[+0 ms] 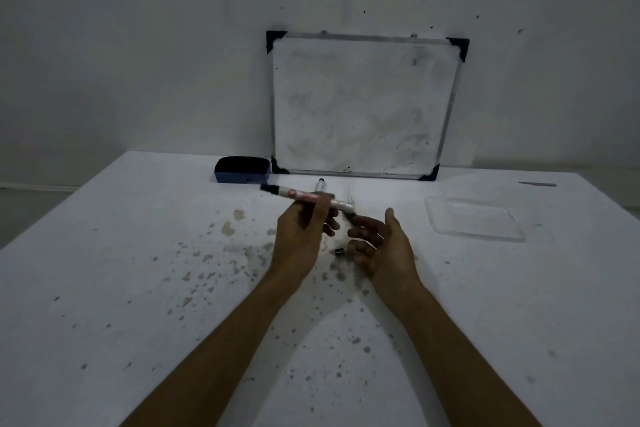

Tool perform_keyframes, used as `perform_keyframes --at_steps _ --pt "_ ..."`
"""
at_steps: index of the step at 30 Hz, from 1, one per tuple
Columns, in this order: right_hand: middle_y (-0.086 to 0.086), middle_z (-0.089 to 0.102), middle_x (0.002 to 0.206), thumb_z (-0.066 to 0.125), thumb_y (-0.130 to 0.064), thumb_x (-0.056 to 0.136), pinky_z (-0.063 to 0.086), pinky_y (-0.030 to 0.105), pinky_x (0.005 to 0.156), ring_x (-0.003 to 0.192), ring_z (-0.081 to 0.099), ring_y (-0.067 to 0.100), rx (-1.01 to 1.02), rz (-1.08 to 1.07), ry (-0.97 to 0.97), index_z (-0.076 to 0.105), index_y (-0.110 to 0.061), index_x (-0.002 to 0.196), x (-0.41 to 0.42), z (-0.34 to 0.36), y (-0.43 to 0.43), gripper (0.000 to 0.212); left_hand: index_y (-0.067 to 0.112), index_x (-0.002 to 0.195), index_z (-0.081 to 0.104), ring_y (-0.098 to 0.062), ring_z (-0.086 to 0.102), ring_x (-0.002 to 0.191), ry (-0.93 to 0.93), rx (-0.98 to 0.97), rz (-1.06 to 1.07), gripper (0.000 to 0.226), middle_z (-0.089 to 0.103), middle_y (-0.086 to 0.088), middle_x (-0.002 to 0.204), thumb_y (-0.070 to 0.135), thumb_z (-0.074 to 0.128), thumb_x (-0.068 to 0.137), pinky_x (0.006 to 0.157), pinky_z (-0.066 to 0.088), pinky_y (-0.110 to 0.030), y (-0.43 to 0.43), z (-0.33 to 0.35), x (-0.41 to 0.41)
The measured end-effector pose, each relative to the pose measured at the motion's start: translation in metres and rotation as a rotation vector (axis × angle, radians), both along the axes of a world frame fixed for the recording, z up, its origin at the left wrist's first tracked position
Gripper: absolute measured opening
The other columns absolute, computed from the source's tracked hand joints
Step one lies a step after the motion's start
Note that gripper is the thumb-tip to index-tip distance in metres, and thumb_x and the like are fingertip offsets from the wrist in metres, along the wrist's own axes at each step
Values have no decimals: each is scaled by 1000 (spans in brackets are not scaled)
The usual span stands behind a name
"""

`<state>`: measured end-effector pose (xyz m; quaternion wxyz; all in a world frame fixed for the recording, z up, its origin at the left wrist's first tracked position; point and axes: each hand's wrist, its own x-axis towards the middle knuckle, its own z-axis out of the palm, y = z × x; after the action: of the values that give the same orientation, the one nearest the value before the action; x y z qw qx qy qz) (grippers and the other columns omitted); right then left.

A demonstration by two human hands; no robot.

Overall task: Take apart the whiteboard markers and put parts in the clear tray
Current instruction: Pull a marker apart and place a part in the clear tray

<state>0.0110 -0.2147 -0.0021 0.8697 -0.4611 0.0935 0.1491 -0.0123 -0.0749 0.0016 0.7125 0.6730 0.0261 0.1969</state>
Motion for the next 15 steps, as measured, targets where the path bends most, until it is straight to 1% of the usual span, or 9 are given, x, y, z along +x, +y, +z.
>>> perform_keyframes --at_steps 2,3,5,7,9,11,13,15 --pt "11 73 73 42 -50 104 48 26 45 49 62 20 -16 33 26 69 -2 104 -1 -1 3 55 23 99 70 -3 70 72 46 159 -78 14 75 5 84 29 58 102 66 56 -20 -6 -8 0" --pt "12 73 71 41 -47 105 49 25 41 46 64 19 -32 39 28 68 -2 106 -2 -2 4 53 22 98 70 -1 71 73 75 187 -94 15 76 5 85 30 58 102 66 55 -18 -9 -11 0" --pt "15 74 69 43 -42 106 50 24 39 45 66 19 -45 48 23 67 -1 110 -2 -2 5 48 17 101 71 -2 74 78 93 157 -74 18 77 4 89 31 60 102 70 56 -18 -7 -15 3" --pt "14 73 67 44 -38 106 48 24 38 45 64 18 -68 48 11 66 -1 109 -1 -3 5 43 14 105 72 -3 74 80 94 151 -69 20 78 4 90 31 61 101 71 56 -18 -6 -17 5" --pt "10 68 67 45 -36 106 41 25 39 44 58 17 -110 42 5 65 -1 104 0 -5 3 40 16 104 72 -1 73 77 88 157 -74 19 77 8 85 31 61 101 69 56 -16 -6 -19 5" --pt "8 63 66 46 -36 105 37 24 38 44 53 15 -116 50 11 66 -4 97 1 -7 2 39 15 105 71 1 72 75 76 151 -68 18 76 9 84 29 61 101 68 55 -16 -9 -20 2" --pt "6 58 64 46 -36 105 32 22 34 42 48 13 -99 81 16 66 -7 94 2 -9 0 37 12 107 71 -1 73 75 71 151 -68 21 76 6 86 29 60 101 68 56 -17 -9 -21 2" --pt "2 53 63 48 -33 103 27 22 35 45 42 13 -138 143 -20 64 -10 92 5 -11 -4 30 11 105 70 -4 70 69 57 169 -64 24 74 4 80 32 58 102 65 56 -19 -8 -23 3"
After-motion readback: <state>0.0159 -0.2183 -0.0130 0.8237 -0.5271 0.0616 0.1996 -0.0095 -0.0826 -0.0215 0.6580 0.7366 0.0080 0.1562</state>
